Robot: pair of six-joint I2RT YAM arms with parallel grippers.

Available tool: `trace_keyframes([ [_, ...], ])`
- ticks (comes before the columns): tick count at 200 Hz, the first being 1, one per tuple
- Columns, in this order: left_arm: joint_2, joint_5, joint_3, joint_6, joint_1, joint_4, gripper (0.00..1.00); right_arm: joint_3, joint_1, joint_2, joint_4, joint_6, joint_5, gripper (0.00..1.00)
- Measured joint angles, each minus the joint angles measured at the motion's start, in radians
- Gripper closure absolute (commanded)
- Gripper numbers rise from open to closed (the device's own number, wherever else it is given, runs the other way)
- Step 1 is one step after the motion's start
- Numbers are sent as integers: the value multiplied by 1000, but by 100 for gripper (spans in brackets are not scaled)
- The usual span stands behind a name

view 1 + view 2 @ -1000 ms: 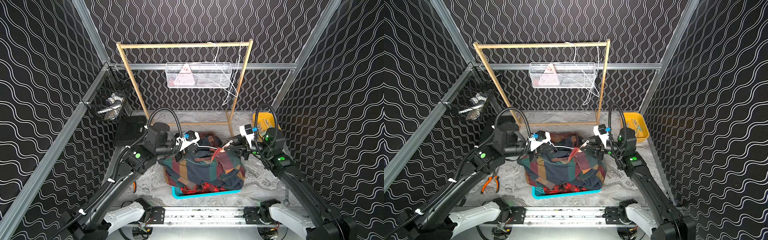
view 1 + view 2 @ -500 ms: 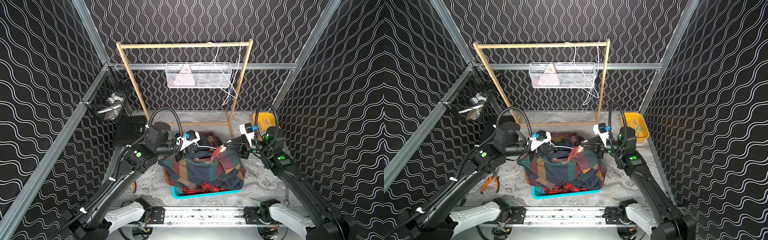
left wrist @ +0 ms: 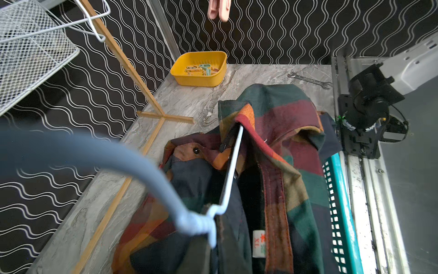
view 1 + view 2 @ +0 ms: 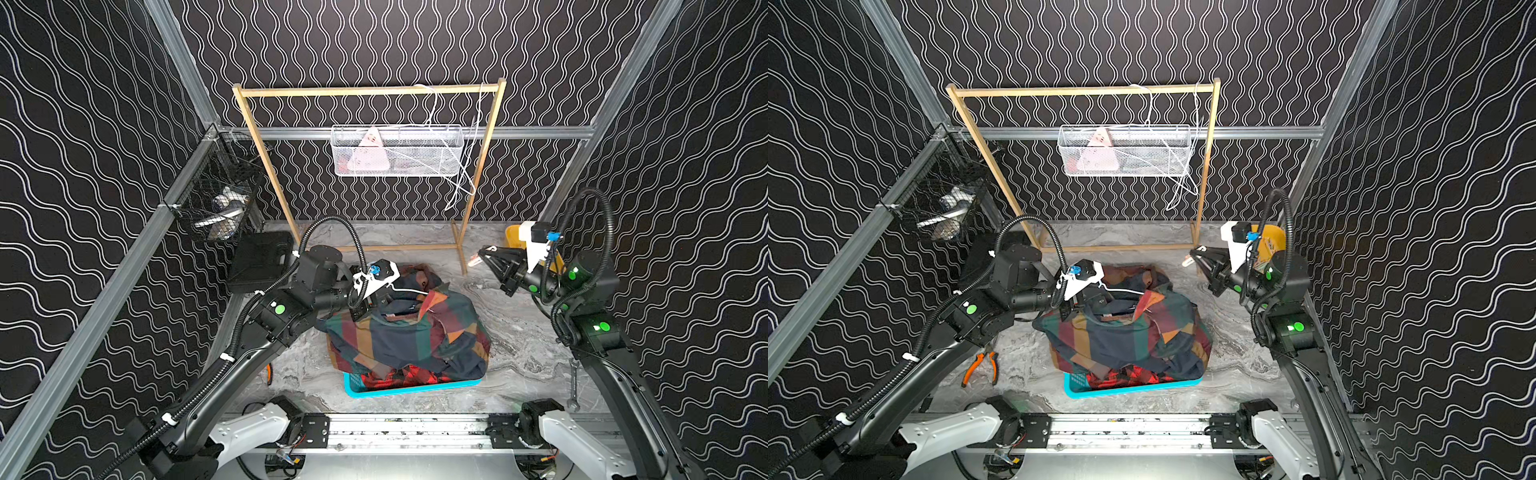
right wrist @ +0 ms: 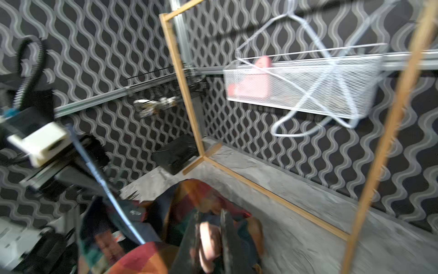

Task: Remove the clothespins securing long-sleeve shirts to the hanger
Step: Remove the clamp from the hanger, then place the clamp in the storage box.

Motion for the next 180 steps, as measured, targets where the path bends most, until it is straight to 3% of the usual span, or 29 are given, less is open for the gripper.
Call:
trace_keyframes([
  [27, -1, -19, -10, -5, 1, 32, 100, -30, -103, 61, -43, 86, 103, 100],
  [78, -30, -51, -81, -29, 1, 101, 100, -32, -309, 293, 5, 260, 186, 100],
  [149, -27, -51, -86, -37, 1, 135, 100, 80, -447, 705, 173, 356, 311, 100],
  [180, -14, -51, -86, -37, 1, 136, 100, 228, -464, 898, 190, 359, 340, 48],
])
